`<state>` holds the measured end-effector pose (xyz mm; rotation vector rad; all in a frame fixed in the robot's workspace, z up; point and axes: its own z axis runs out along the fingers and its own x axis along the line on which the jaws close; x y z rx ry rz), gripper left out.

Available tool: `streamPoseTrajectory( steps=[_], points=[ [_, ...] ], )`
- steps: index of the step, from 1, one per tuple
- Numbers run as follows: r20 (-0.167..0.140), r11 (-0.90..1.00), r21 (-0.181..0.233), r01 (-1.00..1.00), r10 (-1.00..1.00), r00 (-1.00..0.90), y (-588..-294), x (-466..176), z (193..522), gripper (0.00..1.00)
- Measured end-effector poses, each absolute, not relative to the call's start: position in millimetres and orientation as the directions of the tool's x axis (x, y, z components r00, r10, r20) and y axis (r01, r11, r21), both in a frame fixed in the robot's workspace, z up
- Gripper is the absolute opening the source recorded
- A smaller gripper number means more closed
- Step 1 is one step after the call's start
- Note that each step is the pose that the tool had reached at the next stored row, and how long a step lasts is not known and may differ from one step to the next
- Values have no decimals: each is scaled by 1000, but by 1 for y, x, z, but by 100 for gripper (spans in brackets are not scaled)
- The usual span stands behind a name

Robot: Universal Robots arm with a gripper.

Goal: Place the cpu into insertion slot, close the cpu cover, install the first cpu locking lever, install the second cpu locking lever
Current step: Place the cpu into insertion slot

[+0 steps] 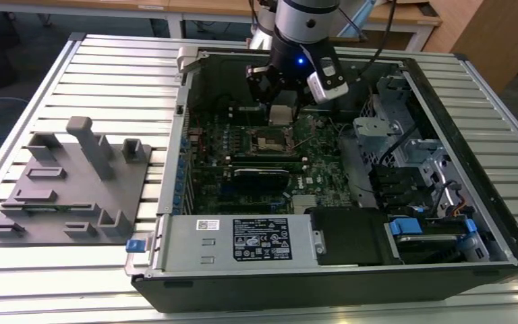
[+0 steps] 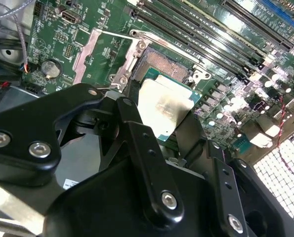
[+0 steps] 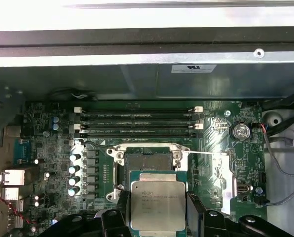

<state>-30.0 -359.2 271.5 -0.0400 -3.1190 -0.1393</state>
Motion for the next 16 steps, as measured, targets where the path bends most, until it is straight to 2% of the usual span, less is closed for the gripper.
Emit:
streamPoseTrajectory(
  steps=[16],
  points=[
    [20,996,87,27,25,-999,-359,-36,265,54]
  ],
)
